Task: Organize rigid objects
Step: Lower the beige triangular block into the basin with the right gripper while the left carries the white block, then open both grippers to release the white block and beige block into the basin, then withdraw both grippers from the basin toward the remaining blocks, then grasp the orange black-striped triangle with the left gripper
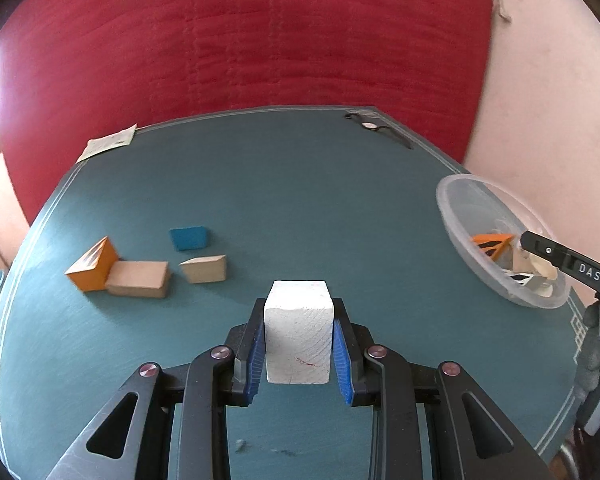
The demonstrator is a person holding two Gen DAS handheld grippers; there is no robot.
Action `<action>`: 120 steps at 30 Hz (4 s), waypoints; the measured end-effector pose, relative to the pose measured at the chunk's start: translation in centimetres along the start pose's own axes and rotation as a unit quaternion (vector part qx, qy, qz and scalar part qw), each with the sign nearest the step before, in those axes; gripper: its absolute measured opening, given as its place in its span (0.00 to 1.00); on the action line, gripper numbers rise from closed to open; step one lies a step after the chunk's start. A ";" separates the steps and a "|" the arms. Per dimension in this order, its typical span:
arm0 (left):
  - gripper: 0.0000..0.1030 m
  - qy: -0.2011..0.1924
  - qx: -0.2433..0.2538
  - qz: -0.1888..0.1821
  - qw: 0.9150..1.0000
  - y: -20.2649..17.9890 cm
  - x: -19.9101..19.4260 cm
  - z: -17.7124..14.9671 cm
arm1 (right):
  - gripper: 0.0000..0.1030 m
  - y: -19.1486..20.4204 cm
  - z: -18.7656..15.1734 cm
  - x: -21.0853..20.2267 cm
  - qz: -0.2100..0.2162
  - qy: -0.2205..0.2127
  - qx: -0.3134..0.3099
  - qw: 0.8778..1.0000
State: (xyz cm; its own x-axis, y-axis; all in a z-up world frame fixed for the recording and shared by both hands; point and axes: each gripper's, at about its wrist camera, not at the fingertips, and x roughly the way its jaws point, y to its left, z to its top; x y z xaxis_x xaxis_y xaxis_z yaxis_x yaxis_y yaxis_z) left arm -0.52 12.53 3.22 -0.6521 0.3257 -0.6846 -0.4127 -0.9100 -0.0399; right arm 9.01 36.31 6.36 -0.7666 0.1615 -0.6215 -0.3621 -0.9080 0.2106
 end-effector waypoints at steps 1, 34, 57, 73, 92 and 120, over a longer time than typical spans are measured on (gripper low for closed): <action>0.30 0.000 0.003 -0.003 1.000 -0.4 0.1 0.1 | 0.38 -0.3 0.0 -0.1 -0.001 -0.002 0.003 1.000; 0.63 -0.015 0.131 -0.129 0.983 -14.1 2.9 4.0 | 0.46 -3.2 0.3 -2.7 -0.070 -0.088 0.051 0.992; 1.00 -0.027 0.064 -0.048 0.996 -8.3 1.4 2.8 | 0.64 -0.2 -0.3 -3.2 -0.067 -0.122 0.010 0.990; 1.00 -0.025 0.019 0.015 0.999 -2.5 1.3 2.3 | 0.80 4.2 -1.8 -3.2 -0.007 -0.105 -0.058 0.993; 1.00 -0.032 -0.051 0.082 0.995 7.8 -0.5 1.4 | 0.80 11.9 -4.1 -1.8 0.072 -0.043 -0.151 0.985; 0.75 -0.003 -0.124 0.125 0.984 17.4 0.2 0.5 | 0.80 17.7 -6.1 1.0 0.139 0.018 -0.188 0.972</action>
State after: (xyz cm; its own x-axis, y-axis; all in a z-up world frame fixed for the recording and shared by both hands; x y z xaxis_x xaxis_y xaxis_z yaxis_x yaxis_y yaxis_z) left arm -8.14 -3.08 2.72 -0.7172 0.0853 -0.6916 -0.0715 -0.9963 -0.0487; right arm 5.08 18.00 4.86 -0.7853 -0.1180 -0.6078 0.0806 -0.9928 0.0885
